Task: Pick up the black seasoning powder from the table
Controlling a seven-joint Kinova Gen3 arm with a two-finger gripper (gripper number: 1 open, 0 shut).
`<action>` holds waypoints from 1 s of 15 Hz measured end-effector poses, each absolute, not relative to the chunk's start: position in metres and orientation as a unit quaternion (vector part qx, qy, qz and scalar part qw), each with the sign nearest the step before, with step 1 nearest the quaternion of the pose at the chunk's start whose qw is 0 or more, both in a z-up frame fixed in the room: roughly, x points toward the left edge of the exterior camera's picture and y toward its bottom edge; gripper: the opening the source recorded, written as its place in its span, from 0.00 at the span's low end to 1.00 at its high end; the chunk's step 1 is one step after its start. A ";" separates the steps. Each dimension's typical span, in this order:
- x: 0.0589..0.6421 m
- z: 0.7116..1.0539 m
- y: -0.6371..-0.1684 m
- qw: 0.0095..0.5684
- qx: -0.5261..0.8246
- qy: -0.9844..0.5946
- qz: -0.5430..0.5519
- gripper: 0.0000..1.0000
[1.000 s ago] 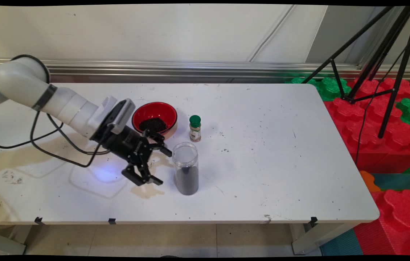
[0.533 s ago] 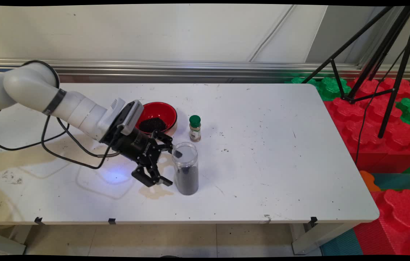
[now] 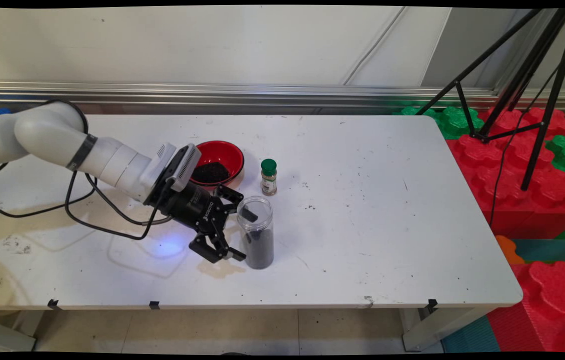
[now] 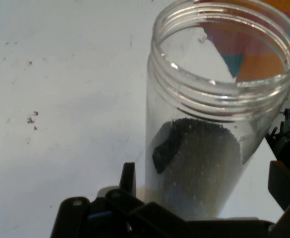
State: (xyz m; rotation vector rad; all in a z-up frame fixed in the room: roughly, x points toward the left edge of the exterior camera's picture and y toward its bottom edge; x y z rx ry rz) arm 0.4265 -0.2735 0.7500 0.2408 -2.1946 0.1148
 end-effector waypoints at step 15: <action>0.428 0.721 -0.264 0.503 0.108 -0.855 0.070 1.00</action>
